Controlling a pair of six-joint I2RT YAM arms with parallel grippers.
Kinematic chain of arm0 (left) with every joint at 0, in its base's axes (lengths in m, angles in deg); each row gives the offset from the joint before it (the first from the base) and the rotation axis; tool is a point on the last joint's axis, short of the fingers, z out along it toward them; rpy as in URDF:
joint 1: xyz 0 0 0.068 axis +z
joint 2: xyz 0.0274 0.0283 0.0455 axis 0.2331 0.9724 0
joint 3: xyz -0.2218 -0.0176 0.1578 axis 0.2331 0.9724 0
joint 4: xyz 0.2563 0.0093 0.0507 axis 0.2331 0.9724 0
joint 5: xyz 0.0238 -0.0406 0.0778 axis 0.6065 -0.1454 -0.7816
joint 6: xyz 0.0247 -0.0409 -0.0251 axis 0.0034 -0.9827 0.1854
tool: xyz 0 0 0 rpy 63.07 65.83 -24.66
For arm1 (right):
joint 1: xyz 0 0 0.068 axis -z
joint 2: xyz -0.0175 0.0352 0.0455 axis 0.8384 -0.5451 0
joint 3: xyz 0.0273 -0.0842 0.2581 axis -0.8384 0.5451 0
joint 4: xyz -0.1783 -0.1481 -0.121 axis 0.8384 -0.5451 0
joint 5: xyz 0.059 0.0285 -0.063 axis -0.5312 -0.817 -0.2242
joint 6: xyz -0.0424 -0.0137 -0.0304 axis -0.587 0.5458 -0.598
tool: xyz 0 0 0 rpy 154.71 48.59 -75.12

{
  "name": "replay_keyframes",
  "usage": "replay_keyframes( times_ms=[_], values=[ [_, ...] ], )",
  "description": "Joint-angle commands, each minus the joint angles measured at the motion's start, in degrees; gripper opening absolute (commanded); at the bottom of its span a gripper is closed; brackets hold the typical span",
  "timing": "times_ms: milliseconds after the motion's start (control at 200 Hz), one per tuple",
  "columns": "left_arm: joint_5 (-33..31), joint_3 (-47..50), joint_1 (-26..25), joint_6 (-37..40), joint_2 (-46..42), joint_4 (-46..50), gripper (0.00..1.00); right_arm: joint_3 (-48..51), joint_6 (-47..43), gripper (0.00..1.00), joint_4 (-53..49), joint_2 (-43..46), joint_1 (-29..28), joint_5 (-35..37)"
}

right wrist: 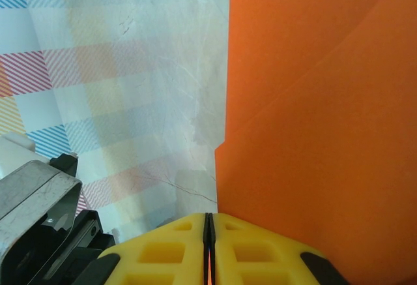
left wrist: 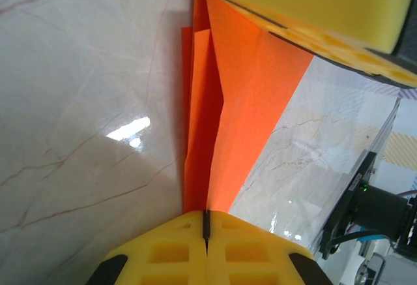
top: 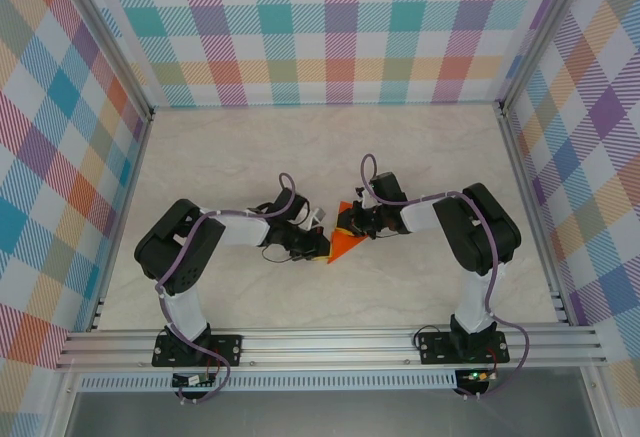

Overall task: Fold a paper plane with a square sheet of paper (pick it up from the middle)
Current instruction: Fourth fold the wing at the center of the table.

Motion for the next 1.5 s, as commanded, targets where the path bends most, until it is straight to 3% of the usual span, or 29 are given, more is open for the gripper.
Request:
replay_keyframes(
  times_ms=[0,530,1020,1495],
  values=[
    [1.2,-0.5,-1.3,4.2,1.2,12.2,0.02,2.3,-1.1,0.11,-5.3,-2.5,0.2,6.2],
    [-1.1,-1.3,-2.5,4.9,3.9,19.5,0.00,2.9,-1.5,0.11,-6.4,-2.5,0.2,7.8],
    [-1.1,-2.0,-2.5,5.8,2.2,21.3,0.11,2.8,-1.7,0.11,-6.7,-2.4,0.2,8.2],
    [-2.4,-2.3,-2.6,6.5,2.2,24.2,0.06,2.5,-1.7,0.11,-7.1,-2.4,0.2,8.3]
  ],
)
